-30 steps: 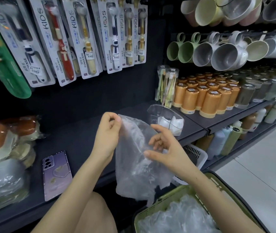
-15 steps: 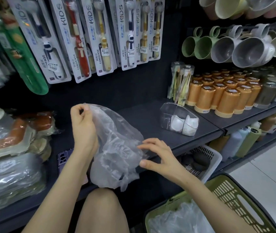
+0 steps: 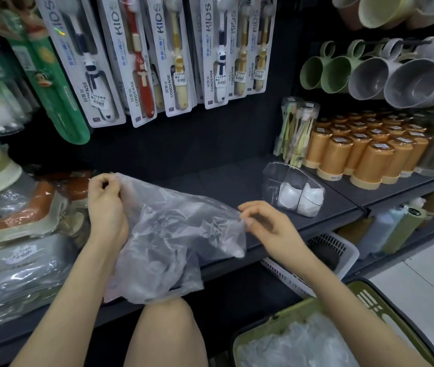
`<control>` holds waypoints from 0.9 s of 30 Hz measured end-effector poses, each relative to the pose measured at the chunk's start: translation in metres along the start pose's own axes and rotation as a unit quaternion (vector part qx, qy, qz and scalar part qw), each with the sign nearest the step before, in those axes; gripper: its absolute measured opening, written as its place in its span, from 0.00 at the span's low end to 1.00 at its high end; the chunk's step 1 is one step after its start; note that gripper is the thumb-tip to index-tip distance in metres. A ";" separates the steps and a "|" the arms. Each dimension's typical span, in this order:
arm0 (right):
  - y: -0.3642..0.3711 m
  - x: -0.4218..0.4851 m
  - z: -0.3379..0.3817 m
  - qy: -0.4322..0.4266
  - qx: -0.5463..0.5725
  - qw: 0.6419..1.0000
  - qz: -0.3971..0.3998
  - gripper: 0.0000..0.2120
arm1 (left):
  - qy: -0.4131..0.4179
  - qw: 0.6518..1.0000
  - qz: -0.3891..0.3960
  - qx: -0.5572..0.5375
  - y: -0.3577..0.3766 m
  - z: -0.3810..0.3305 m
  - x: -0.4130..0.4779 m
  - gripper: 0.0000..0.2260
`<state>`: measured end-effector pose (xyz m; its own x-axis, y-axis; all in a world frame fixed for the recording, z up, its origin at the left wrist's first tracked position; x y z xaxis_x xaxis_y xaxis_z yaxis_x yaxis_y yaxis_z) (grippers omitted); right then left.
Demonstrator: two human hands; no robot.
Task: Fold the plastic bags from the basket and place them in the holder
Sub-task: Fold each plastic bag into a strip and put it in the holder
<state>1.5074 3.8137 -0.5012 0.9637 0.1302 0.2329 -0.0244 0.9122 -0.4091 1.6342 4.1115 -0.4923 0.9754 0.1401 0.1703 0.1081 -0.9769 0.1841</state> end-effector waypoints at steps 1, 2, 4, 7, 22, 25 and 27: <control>-0.005 -0.002 0.002 0.005 0.058 0.998 -0.004 0.13 | -0.001 1.000 0.009 0.009 0.003 0.002 0.002 0.09; -0.007 -0.004 0.004 0.012 0.119 0.993 -0.010 0.14 | -0.002 1.000 0.017 0.012 0.007 0.003 0.002 0.10; -0.002 -0.008 -0.005 0.065 0.251 0.966 -0.025 0.15 | 0.001 1.000 0.012 0.008 0.014 0.004 0.001 0.11; 0.026 -0.016 -0.024 0.189 0.313 0.931 -0.001 0.27 | 0.018 0.999 0.007 0.028 0.022 0.003 -0.002 0.11; -0.010 -0.029 -0.052 0.218 0.400 0.888 -0.063 0.17 | 0.056 0.996 -0.014 0.063 0.009 0.000 -0.003 0.12; -0.025 -0.030 -0.039 0.172 0.372 0.911 -0.043 0.14 | 0.067 0.994 0.006 0.083 0.017 0.000 -0.004 0.12; -0.030 -0.030 -0.028 0.128 0.356 0.925 -0.023 0.15 | 0.065 0.995 0.007 0.080 0.018 0.002 -0.002 0.12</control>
<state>1.4862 3.7715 -0.5202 0.9972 0.0721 -0.0194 -0.0628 0.9509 0.3032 1.6341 4.0934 -0.4914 0.9453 0.1350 0.2969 0.1333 -0.9907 0.0262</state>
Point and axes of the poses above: each hand's wrist, its own x-axis towards the middle knuckle, its own y-axis out of the palm, z = x × y, the point moved 10 cm from there along x, towards the middle knuckle, and after that the axes turned 13 degrees about z, right-handed, at the moved point
